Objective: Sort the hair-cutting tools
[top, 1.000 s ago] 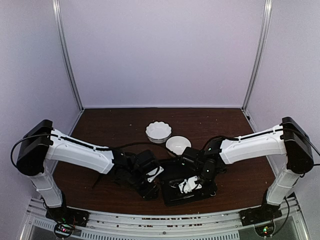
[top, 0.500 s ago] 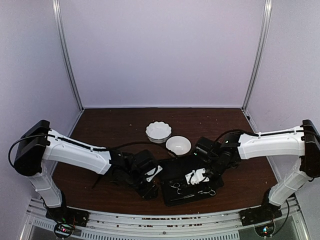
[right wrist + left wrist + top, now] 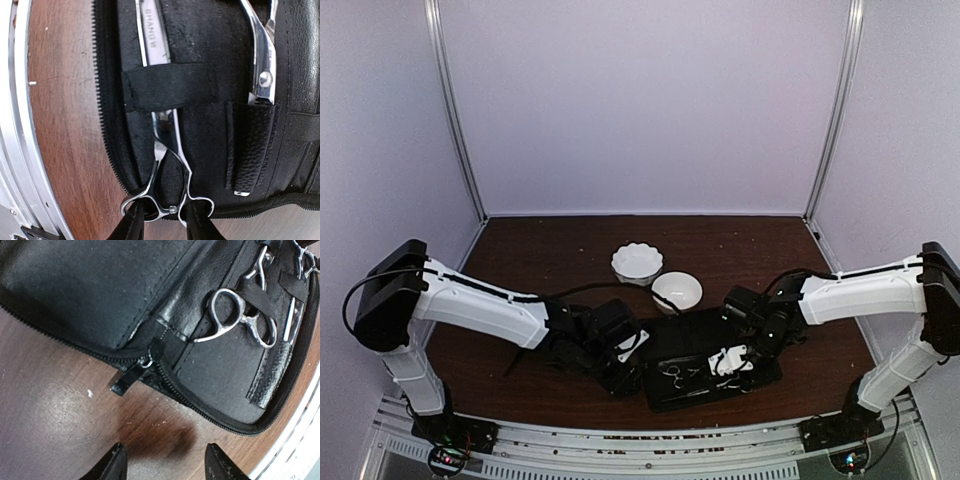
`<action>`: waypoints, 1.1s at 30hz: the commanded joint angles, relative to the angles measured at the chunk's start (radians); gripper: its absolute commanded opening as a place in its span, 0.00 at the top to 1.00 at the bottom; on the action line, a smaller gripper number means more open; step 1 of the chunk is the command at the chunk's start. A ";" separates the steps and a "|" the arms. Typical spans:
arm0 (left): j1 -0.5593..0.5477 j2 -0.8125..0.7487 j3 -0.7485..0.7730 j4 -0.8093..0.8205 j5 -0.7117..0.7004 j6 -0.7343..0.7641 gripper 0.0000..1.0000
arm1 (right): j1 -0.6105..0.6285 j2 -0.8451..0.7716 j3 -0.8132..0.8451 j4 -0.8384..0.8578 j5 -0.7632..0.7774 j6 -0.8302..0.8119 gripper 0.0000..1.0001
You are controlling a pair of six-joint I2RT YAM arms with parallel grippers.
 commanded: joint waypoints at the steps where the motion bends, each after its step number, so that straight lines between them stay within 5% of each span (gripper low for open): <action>1: -0.009 0.024 0.013 0.029 0.011 -0.005 0.44 | -0.003 0.019 -0.016 0.019 0.018 0.024 0.73; 33: -0.022 0.040 -0.023 0.122 -0.001 -0.060 0.46 | 0.131 0.145 0.105 0.184 -0.063 0.173 0.77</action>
